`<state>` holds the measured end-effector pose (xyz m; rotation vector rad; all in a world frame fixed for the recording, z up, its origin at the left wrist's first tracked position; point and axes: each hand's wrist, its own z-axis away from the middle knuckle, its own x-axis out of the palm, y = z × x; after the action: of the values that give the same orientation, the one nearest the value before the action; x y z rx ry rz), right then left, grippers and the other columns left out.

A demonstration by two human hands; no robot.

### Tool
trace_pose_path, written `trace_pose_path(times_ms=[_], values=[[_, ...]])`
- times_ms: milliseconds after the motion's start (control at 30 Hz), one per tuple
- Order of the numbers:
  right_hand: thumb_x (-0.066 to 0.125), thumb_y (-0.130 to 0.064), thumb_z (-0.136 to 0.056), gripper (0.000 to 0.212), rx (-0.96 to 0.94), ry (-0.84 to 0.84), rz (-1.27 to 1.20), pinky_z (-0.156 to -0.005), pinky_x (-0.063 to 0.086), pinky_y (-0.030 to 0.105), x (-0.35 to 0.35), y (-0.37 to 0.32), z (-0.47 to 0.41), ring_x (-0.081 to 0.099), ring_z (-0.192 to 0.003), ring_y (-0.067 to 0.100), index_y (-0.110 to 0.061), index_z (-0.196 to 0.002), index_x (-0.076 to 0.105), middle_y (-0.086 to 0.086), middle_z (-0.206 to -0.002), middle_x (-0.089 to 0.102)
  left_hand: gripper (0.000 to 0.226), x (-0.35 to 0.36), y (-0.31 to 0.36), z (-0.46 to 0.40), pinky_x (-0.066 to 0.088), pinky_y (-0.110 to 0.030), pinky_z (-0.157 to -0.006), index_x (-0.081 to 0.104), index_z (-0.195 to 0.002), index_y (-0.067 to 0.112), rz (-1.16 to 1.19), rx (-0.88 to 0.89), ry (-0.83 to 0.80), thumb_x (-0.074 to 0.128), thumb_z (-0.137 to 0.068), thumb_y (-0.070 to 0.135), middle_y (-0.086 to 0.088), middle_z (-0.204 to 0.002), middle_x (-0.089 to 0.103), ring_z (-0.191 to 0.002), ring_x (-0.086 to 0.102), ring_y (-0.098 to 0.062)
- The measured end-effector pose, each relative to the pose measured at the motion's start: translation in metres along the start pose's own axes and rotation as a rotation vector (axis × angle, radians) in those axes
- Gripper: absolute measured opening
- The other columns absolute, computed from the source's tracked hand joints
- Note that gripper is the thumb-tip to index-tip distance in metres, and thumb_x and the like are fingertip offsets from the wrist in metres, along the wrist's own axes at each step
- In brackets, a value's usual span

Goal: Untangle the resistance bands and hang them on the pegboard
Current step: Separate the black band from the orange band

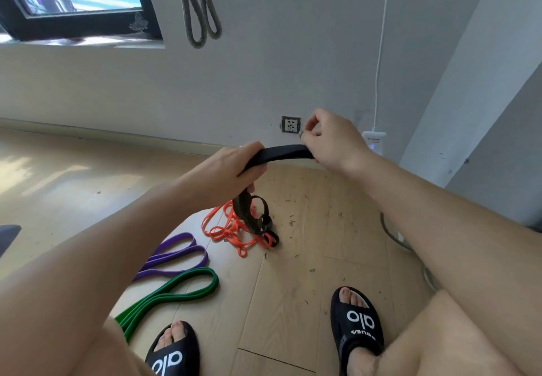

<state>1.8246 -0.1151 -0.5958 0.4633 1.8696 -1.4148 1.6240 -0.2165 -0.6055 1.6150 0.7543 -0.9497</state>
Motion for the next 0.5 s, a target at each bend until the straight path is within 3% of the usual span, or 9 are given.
trace_pose_path(times_ms=[100,200,267,367,500], values=[[0.039,-0.017,-0.105,0.029,-0.026,-0.14,0.103,-0.088,0.048,0.035,0.009,-0.002,0.008,0.06,-0.109,0.024,-0.017,-0.127,0.057,0.004,-0.119,0.065,0.003,0.001,0.0,0.002,0.051,-0.022,-0.064,0.053,-0.103,0.024,-0.032,0.022,-0.038,0.053,-0.104,0.027,0.007,-0.079,0.067,-0.068,0.065,-0.002],[0.033,-0.024,-0.11,0.033,-0.109,-0.124,-0.119,-0.09,0.045,0.032,0.012,-0.025,0.018,0.06,-0.111,0.017,-0.018,-0.132,0.056,-0.001,-0.114,0.071,0.006,0.005,0.002,0.002,0.048,-0.024,-0.061,0.056,-0.105,0.021,-0.001,0.015,-0.039,0.058,-0.101,0.024,0.005,-0.082,0.069,-0.064,0.065,-0.007],[0.034,-0.033,-0.11,0.032,-0.147,-0.167,-0.24,-0.085,0.045,0.03,0.016,-0.038,0.023,0.061,-0.104,0.015,-0.02,-0.122,0.06,-0.002,-0.104,0.071,0.008,0.005,0.006,0.001,0.047,-0.023,-0.061,0.057,-0.106,0.024,0.017,0.016,-0.028,0.061,-0.099,0.023,0.006,-0.079,0.067,-0.061,0.064,-0.006],[0.036,-0.049,-0.107,0.036,-0.189,-0.26,-0.188,-0.074,0.046,0.036,0.028,-0.042,0.027,0.061,-0.085,0.02,-0.024,-0.092,0.056,0.002,-0.09,0.065,0.017,0.004,0.013,0.001,0.043,-0.015,-0.058,0.056,-0.087,0.032,0.03,0.025,-0.017,0.063,-0.098,0.021,0.01,-0.07,0.062,-0.058,0.059,-0.003],[0.039,-0.051,-0.106,0.034,-0.19,-0.276,-0.109,-0.069,0.04,0.032,0.035,-0.038,0.021,0.058,-0.079,0.014,-0.031,-0.082,0.049,-0.004,-0.085,0.061,0.021,0.005,0.016,0.002,0.041,-0.014,-0.057,0.054,-0.08,0.033,0.07,-0.007,-0.017,0.066,-0.097,0.027,0.01,-0.064,0.059,-0.057,0.056,0.0]])
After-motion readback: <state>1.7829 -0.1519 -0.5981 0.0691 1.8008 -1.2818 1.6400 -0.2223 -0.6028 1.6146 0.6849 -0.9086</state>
